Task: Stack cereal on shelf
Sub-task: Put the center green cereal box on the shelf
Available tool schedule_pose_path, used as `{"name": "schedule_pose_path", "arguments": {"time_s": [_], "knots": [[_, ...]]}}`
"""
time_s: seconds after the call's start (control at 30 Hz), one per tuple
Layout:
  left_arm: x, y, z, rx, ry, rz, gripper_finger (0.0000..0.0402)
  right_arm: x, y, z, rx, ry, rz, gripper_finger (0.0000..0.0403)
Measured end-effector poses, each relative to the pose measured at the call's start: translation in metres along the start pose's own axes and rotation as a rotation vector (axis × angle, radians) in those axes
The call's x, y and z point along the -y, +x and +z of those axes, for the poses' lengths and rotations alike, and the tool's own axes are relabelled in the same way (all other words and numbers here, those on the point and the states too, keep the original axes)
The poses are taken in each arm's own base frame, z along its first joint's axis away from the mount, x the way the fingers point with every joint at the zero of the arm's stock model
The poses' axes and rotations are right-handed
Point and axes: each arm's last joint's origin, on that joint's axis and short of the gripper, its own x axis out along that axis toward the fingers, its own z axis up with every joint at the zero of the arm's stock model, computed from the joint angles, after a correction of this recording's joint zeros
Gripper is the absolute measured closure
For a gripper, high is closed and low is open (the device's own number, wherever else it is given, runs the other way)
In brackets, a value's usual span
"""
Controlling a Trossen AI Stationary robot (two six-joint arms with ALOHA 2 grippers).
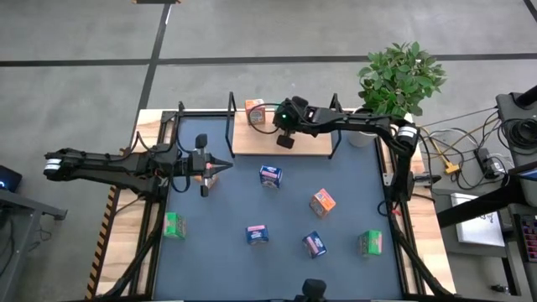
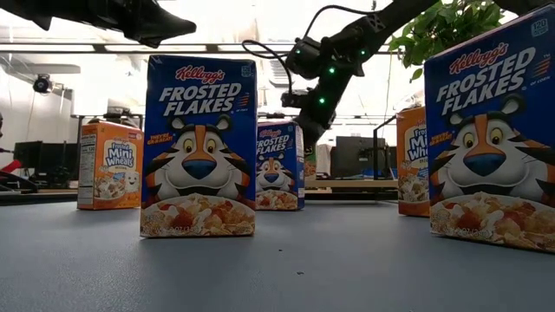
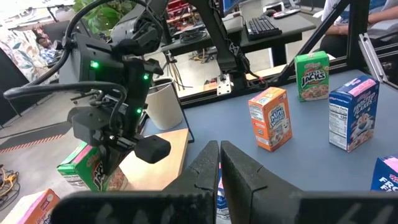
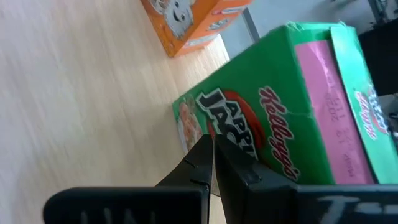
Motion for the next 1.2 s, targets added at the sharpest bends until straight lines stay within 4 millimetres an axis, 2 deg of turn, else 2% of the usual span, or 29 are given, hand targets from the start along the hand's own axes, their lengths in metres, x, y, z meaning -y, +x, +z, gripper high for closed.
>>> {"name": "schedule_pose_path", "arguments": {"time_s": [0.43, 0.7, 1.03, 1.2], "knots": [[0.0, 0.0, 0.0, -0.003, 0.0, -0.001, 0.0402, 0.002, 0.0, 0.0, -0.01, -0.015, -0.031, 0.0394], [0.0, 0.0, -0.001, -0.005, -0.006, -0.001, 0.0402, -0.002, -0.006, 0.0, -0.025, -0.056, -0.016, 0.0394], [0.0, 0.0, 0.0, -0.001, -0.023, 0.0, 0.0402, 0.014, 0.0, -0.005, -0.036, -0.046, -0.044, 0.0394], [0.0, 0.0, 0.0, -0.004, -0.022, -0.001, 0.0402, 0.014, 0.0, -0.005, -0.036, -0.04, -0.044, 0.0394]]}}
